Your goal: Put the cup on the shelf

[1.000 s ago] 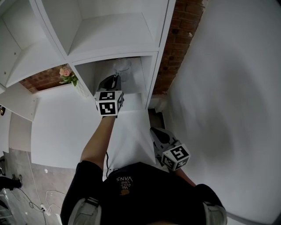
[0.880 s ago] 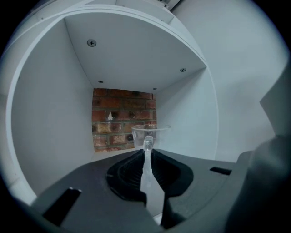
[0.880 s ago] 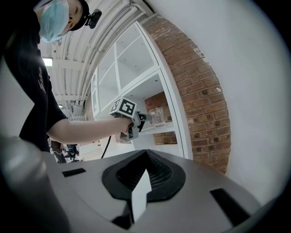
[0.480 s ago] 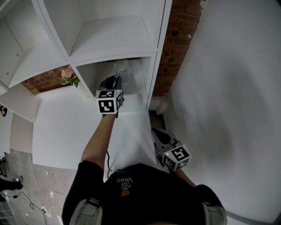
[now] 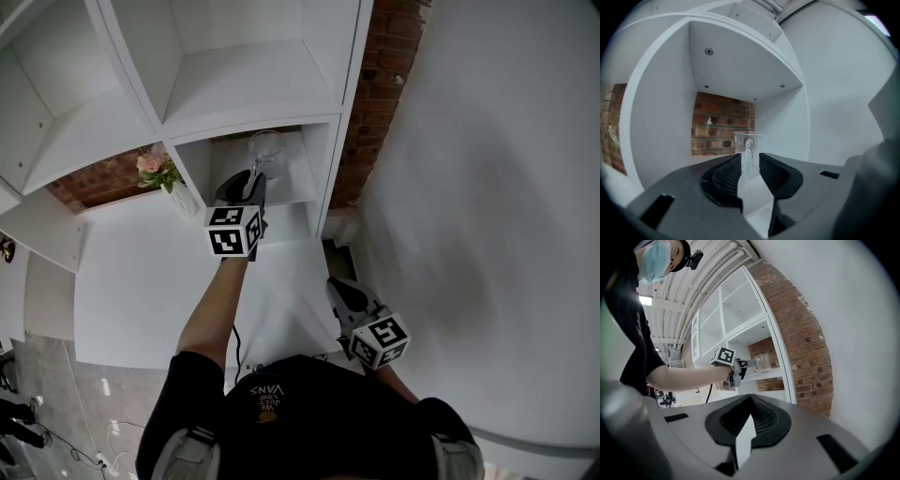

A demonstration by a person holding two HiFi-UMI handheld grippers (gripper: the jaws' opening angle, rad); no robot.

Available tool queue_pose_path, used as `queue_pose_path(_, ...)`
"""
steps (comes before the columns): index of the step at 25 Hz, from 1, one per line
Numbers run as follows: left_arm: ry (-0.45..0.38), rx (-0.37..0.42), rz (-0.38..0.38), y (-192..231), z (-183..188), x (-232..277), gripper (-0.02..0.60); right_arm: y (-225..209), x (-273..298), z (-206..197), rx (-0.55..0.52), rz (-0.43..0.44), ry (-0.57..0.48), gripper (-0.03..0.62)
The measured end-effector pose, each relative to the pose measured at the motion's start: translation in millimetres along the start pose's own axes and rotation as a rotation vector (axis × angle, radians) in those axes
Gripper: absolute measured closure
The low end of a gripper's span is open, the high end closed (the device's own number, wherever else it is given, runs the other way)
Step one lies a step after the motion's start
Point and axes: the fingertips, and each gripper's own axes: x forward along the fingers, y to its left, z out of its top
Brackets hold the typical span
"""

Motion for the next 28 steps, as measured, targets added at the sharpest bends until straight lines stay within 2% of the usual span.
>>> queue_pose_path(6, -0.014, -0.009, -0.048, 2.2, -5.3, -27.7, 0.482, 22.1, 1.2, -2.6, 0.000, -0.042, -0.014, 0.594)
queue_pose_path(14, -0.034, 0.008, -0.156, 0.5, -11.4, -77.2, 0.482, 61.5, 7.5, -6.4, 0.026, -0.068, -0.054, 0.594)
queue_pose_path(18, -0.041, -0.017, -0.185, 4.6, -18.3, -100.7, 0.484, 74.6, 7.7, -12.7, 0.033, -0.104, -0.052, 0.594)
queue_pose_path(22, -0.032, -0.042, -0.220, 5.7, -31.3, -122.3, 0.509, 87.6, 7.0, -17.5, 0.025, -0.135, -0.049, 0.594)
queue_pose_path(24, -0.029, -0.044, -0.243, 4.0, -36.6, -132.8, 0.547, 93.9, 5.8, -19.7, 0.027, -0.150, -0.052, 0.594)
queue_pose_path(28, -0.018, -0.038, -0.292, 0.5, -46.2, -153.6, 0.567, 108.8, 4.5, -28.0, 0.051, -0.165, -0.047, 0.594)
